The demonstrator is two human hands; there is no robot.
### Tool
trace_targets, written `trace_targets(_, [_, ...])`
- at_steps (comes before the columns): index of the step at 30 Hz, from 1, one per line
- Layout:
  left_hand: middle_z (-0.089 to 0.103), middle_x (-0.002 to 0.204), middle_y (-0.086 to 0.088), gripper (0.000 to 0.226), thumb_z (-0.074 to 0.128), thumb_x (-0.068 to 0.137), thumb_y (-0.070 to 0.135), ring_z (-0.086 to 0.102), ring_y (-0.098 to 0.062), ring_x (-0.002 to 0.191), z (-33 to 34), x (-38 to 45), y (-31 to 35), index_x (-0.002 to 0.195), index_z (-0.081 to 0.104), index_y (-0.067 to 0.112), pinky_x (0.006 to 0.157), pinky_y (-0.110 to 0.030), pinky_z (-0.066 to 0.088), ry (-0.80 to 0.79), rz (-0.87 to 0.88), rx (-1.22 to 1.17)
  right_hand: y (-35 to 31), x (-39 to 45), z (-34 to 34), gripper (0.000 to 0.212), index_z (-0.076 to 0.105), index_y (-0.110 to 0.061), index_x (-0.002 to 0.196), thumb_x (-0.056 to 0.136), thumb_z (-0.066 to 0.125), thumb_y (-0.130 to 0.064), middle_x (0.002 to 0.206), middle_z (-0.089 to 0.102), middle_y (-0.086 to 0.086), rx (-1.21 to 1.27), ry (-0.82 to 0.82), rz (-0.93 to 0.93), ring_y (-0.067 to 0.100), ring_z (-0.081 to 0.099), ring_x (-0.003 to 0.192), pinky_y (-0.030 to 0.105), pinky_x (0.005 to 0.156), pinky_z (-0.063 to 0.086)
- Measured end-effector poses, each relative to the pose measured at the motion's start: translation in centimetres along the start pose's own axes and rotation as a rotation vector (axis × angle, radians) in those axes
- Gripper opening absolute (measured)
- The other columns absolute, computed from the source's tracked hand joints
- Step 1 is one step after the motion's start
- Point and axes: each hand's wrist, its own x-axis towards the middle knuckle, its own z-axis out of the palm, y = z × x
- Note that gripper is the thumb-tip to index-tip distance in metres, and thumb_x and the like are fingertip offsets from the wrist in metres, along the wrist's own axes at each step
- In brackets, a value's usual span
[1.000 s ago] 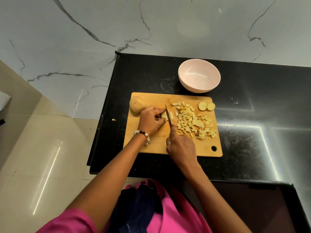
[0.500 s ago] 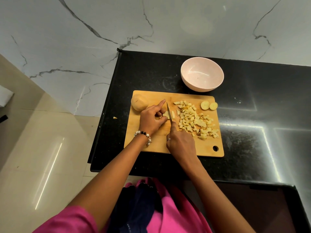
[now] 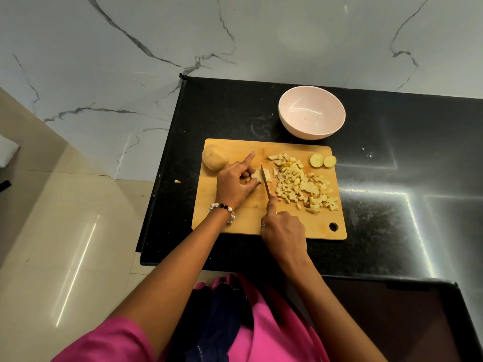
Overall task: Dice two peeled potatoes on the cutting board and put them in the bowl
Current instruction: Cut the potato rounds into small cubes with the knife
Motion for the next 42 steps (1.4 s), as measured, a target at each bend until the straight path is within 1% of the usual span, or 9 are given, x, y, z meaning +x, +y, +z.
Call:
trace_targets(5, [0.069, 0.09, 0.002, 0.067, 0.077, 0.072, 0.012, 0.057, -0.011, 0.079, -0.1, -0.1, -0.2, 0.133, 0.052, 0.016, 0.081, -0.015, 0.044, 0.001, 0.018, 0.003, 1.4, 0.8, -0.5, 0.058, 0.011, -0.01, 0.151, 0.098, 0.033, -0.02, 0.096, 0.064, 0.015, 0.027, 0.047, 0.05, 0.034, 0.061, 0.085, 0.034, 0.061, 0.038])
trace_targets(9, [0.071, 0.092, 0.003, 0.064, 0.075, 0.073, 0.011, 0.058, -0.01, 0.082, -0.2, -0.1, -0.2, 0.133, 0.052, 0.016, 0.084, -0.005, 0.032, 0.012, 0.034, 0.019, 1.1, 0.6, -0.9, 0.055, 0.015, -0.011, 0.151, 0.1, 0.031, -0.026, 0.095, 0.065, 0.016, 0.112, 0.086, 0.04, 0.035, 0.061, 0.085, 0.035, 0.064, 0.04])
trace_targets(14, [0.071, 0.093, 0.005, 0.061, 0.073, 0.076, 0.013, 0.051, -0.009, 0.086, -0.1, -0.3, 0.0, 0.133, 0.052, 0.017, 0.08, -0.013, 0.034, 0.035, 0.01, 0.052, 0.2, 0.8, -0.9, 0.054, 0.018, -0.014, 0.15, 0.1, 0.031, -0.028, 0.095, 0.063, 0.019, 0.14, 0.043, -0.012, 0.037, 0.059, 0.083, 0.037, 0.063, 0.04])
trace_targets(23, [0.072, 0.089, 0.004, 0.06, 0.075, 0.075, 0.013, 0.047, -0.006, 0.082, 0.1, -0.3, -0.1, 0.131, 0.054, 0.016, 0.079, -0.011, 0.032, 0.061, 0.006, 0.05, -0.6, 1.7, -0.4, 0.056, 0.016, -0.006, 0.15, 0.098, 0.033, -0.02, 0.098, 0.062, 0.02, 0.089, 0.043, -0.035, 0.038, 0.06, 0.085, 0.035, 0.062, 0.035])
trace_targets(26, [0.073, 0.089, 0.004, 0.059, 0.075, 0.075, 0.013, 0.049, -0.009, 0.084, 0.1, -0.3, -0.2, 0.131, 0.055, 0.016, 0.078, -0.011, 0.033, 0.065, -0.003, 0.044, -1.2, 2.5, -0.3, 0.057, 0.017, -0.003, 0.149, 0.097, 0.035, -0.016, 0.099, 0.063, 0.021, 0.072, 0.063, -0.035, 0.038, 0.061, 0.087, 0.035, 0.062, 0.034])
trace_targets(29, [0.073, 0.09, 0.003, 0.058, 0.075, 0.076, 0.013, 0.051, -0.012, 0.087, 0.2, -0.4, -0.1, 0.131, 0.055, 0.016, 0.078, -0.01, 0.033, 0.074, -0.013, 0.036, -1.1, 1.6, -0.3, 0.058, 0.011, -0.004, 0.15, 0.097, 0.033, -0.014, 0.099, 0.062, 0.019, 0.051, 0.021, -0.04, 0.037, 0.06, 0.085, 0.034, 0.06, 0.033])
trace_targets(32, [0.073, 0.091, 0.003, 0.058, 0.075, 0.076, 0.015, 0.048, -0.01, 0.086, 0.2, -0.4, 0.0, 0.131, 0.055, 0.015, 0.078, -0.011, 0.033, 0.076, -0.019, 0.042, -0.9, -0.1, 0.0, 0.059, 0.006, -0.004, 0.15, 0.098, 0.031, -0.012, 0.096, 0.062, 0.017, 0.012, -0.007, -0.048, 0.035, 0.06, 0.082, 0.035, 0.059, 0.035])
trace_targets(36, [0.072, 0.092, 0.004, 0.06, 0.076, 0.076, 0.016, 0.047, -0.009, 0.088, 0.2, -0.5, 0.0, 0.132, 0.053, 0.017, 0.079, -0.009, 0.033, 0.059, -0.036, 0.047, -0.6, 0.0, 0.0, 0.059, 0.006, -0.005, 0.15, 0.097, 0.03, -0.012, 0.096, 0.062, 0.017, -0.005, -0.004, -0.015, 0.035, 0.061, 0.084, 0.035, 0.059, 0.035])
trace_targets(42, [0.071, 0.095, 0.005, 0.065, 0.076, 0.076, 0.016, 0.048, -0.009, 0.09, -0.1, -0.4, 0.1, 0.135, 0.05, 0.018, 0.08, -0.008, 0.031, 0.04, -0.045, 0.048, 1.7, 1.0, -0.8, 0.056, 0.015, -0.012, 0.151, 0.099, 0.032, -0.025, 0.096, 0.063, 0.015, 0.06, 0.056, 0.041, 0.034, 0.061, 0.085, 0.035, 0.063, 0.04])
